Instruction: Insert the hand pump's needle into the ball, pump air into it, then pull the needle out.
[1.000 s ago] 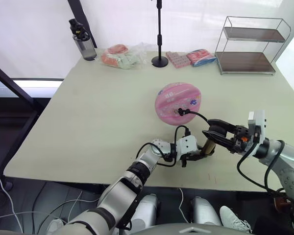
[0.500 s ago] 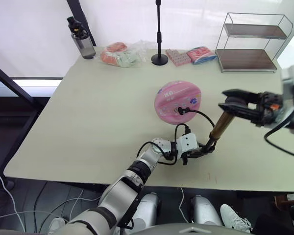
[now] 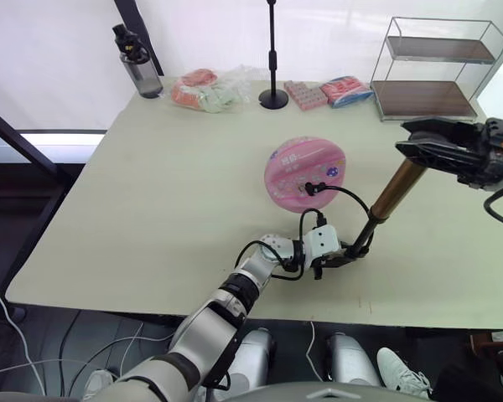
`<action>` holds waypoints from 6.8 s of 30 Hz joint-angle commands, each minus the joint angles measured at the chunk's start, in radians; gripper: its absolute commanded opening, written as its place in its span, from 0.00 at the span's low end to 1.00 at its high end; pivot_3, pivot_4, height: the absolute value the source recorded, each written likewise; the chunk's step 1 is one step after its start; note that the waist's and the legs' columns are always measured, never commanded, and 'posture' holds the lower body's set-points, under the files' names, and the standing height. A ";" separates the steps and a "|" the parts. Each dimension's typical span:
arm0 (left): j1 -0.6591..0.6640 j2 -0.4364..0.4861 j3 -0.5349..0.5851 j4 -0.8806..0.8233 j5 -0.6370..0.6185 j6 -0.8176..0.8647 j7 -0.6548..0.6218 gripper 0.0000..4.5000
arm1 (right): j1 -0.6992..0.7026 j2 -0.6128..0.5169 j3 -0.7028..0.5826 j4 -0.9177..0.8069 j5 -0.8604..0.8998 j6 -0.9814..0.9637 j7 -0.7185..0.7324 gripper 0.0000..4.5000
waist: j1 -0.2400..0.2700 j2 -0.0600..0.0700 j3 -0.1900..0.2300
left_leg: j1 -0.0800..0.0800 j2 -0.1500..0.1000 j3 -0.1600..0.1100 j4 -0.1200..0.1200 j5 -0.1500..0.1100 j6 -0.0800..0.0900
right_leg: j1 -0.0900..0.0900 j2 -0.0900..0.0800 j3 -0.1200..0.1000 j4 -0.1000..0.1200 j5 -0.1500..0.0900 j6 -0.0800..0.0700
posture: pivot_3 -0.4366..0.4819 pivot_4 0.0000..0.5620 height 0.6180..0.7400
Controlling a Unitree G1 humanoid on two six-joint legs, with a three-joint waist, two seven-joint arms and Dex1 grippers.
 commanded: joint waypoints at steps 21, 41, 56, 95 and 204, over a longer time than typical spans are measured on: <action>0.039 0.031 -0.023 0.086 0.065 0.043 0.008 0.24 | 0.370 0.242 0.230 -0.021 -0.401 -0.324 0.106 0.45 | -0.011 -0.006 -0.006 | 0.009 0.001 -0.001 0.000 0.000 0.000 | 0.007 0.002 0.000 0.001 0.000 0.000 | 0.48 0.27 0.96; 0.036 0.026 -0.022 0.094 0.071 0.041 0.008 0.24 | 0.282 0.271 0.140 -0.097 -0.328 -0.316 0.063 0.45 | -0.020 -0.004 -0.005 | 0.016 0.000 -0.002 0.000 0.000 0.000 | 0.015 0.002 -0.001 0.000 0.000 0.000 | 0.48 0.27 0.96; 0.039 0.030 -0.019 0.098 0.075 0.036 0.008 0.24 | -0.023 0.001 -0.068 0.016 -0.010 -0.021 0.039 0.45 | -0.019 -0.001 -0.003 | 0.012 0.000 -0.001 0.000 0.000 0.000 | 0.011 0.000 -0.001 0.000 0.000 0.000 | 0.48 0.27 0.96; 0.037 0.031 -0.016 0.101 0.076 0.035 0.014 0.24 | 0.362 0.277 0.372 0.185 -0.640 -0.508 0.137 0.45 | -0.023 -0.012 -0.017 | 0.019 0.001 -0.002 0.000 0.000 0.000 | 0.018 0.003 -0.001 0.000 0.000 0.001 | 0.48 0.27 0.96; 0.052 0.007 -0.011 0.112 0.093 0.024 0.020 0.24 | 0.137 0.018 0.110 -0.015 -0.261 -0.114 0.102 0.45 | -0.011 -0.003 -0.008 | 0.004 0.000 -0.002 0.001 0.000 0.000 | 0.004 0.000 -0.003 0.000 0.000 0.000 | 0.48 0.27 0.96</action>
